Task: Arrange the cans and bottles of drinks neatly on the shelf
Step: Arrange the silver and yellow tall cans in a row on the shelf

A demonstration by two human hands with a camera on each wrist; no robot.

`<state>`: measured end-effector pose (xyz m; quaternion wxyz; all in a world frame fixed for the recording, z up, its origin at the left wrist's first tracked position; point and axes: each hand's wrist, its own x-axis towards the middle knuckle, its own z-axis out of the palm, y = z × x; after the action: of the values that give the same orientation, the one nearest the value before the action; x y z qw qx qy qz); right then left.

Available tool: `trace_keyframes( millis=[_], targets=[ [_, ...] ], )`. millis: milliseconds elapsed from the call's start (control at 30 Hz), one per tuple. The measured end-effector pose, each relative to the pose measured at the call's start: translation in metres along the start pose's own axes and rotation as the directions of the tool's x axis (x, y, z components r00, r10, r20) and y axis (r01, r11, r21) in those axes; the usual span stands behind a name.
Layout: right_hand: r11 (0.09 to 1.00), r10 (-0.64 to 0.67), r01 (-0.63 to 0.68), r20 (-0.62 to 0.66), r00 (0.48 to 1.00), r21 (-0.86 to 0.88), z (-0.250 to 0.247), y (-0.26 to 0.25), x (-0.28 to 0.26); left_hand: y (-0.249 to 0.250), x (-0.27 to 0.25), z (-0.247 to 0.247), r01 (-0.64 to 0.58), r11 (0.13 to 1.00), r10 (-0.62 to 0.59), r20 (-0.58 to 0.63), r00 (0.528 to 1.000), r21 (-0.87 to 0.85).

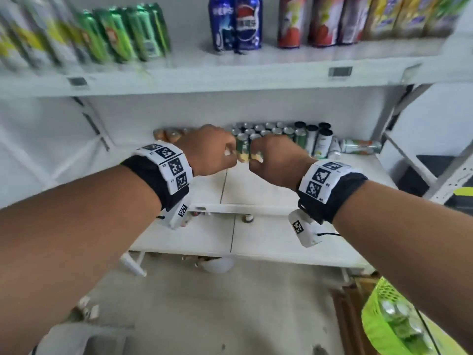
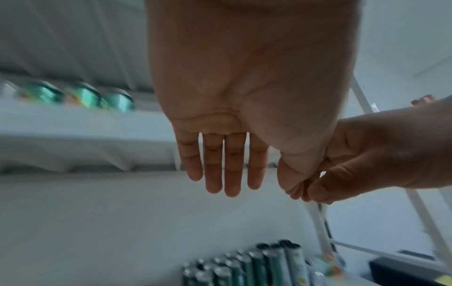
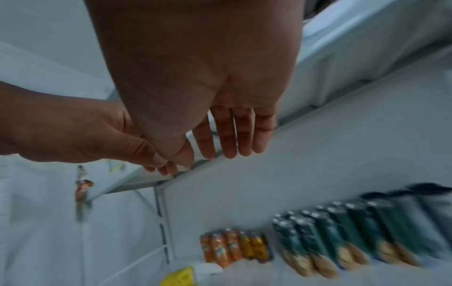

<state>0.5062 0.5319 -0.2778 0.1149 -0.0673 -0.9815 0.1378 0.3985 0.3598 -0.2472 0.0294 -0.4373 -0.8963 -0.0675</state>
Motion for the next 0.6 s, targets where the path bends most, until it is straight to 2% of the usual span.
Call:
trace_keyframes(
  millis=[100,267,367,600],
  targets=[
    [0.991,-0.134,0.133,-0.057,0.989,-0.026,-0.017,-0.088,0.037,-0.061,-0.044,-0.061,0.095,0.995,-0.093,-0.054,0.994,0.034],
    [0.955,-0.296,0.294,-0.091,0.951,-0.034,-0.037,-0.203,0.089,-0.141,-0.099,-0.137,0.193,0.978,-0.176,-0.179,0.968,0.080],
    [0.923,-0.385,0.383,-0.121,0.915,-0.040,-0.044,-0.258,0.116,-0.177,-0.125,-0.171,0.212,0.973,-0.186,-0.234,0.954,0.095],
    [0.829,-0.556,0.558,-0.177,0.812,-0.045,-0.043,-0.360,0.195,-0.266,-0.154,-0.222,0.365,0.919,-0.302,-0.330,0.894,0.148]
  ],
)
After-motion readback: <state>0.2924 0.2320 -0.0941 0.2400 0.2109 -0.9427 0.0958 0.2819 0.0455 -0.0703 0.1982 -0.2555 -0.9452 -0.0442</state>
